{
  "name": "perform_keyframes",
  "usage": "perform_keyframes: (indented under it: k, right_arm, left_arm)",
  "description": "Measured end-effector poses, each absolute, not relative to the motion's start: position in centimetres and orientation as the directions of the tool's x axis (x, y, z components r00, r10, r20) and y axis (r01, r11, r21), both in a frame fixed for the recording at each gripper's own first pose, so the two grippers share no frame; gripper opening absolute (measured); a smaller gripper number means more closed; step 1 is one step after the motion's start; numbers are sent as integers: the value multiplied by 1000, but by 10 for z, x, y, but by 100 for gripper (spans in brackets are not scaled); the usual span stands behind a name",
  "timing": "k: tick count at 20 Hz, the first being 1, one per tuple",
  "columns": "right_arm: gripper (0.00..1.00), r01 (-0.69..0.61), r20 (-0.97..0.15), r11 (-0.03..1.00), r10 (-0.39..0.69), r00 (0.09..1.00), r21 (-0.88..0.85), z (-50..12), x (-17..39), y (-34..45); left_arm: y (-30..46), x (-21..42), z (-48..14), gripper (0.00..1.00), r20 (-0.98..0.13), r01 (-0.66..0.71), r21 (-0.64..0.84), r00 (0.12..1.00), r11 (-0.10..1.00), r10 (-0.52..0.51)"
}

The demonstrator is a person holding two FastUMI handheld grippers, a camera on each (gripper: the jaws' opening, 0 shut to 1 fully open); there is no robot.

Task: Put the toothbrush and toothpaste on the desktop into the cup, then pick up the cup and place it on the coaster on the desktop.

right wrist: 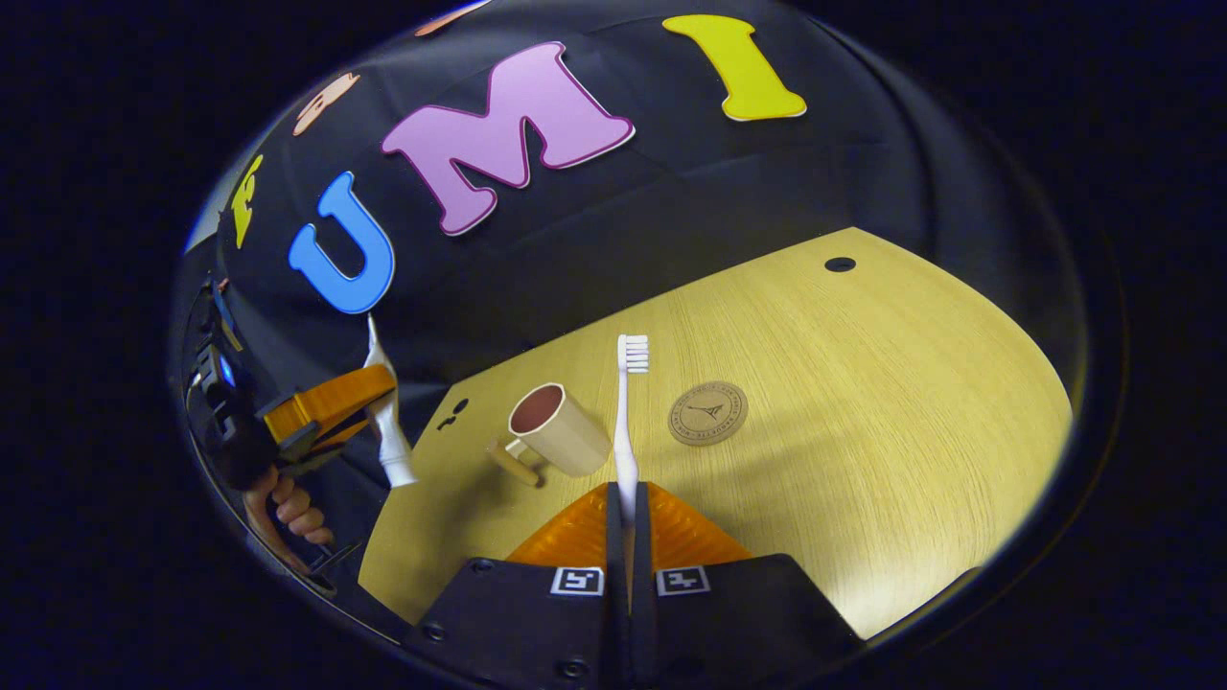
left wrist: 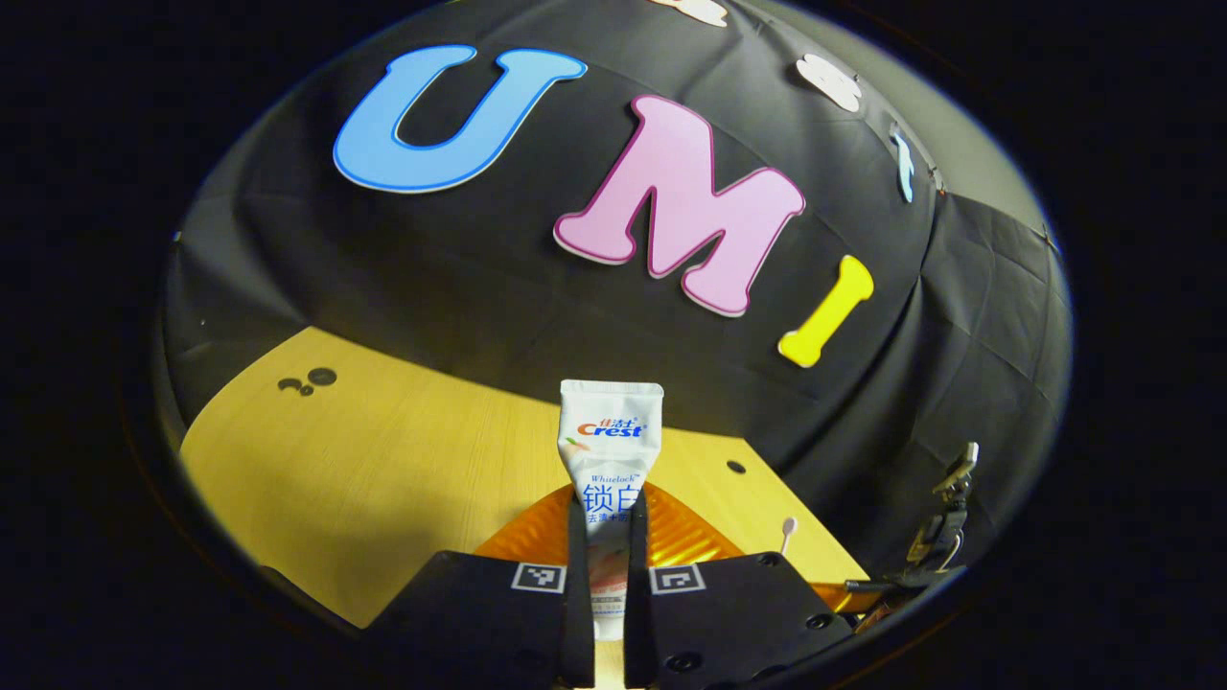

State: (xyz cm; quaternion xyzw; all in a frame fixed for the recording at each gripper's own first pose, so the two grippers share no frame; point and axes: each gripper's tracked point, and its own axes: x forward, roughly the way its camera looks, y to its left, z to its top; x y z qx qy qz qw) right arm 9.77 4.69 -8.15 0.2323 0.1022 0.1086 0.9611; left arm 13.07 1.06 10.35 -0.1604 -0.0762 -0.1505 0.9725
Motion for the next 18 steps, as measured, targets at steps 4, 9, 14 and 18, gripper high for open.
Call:
perform_keyframes:
  k: [4,9,14,18]
  right_arm:
    - [5,-235,-91,855,310,946,462,-72,102,56]
    - [5,-271,-85,834,352,932,481,-72,101,66]
    - [5,-270,-91,827,358,929,493,-68,109,63]
    - [5,-258,-80,832,339,937,490,-62,123,58]
  left_arm:
    - [-4,177,135,17,313,326,-250,918,912,-242]
    - [-21,224,126,17,317,301,-192,920,934,-231]
    - [-26,252,96,17,247,266,-187,944,945,-217]
    - [-28,260,79,17,202,253,-194,956,948,-214]
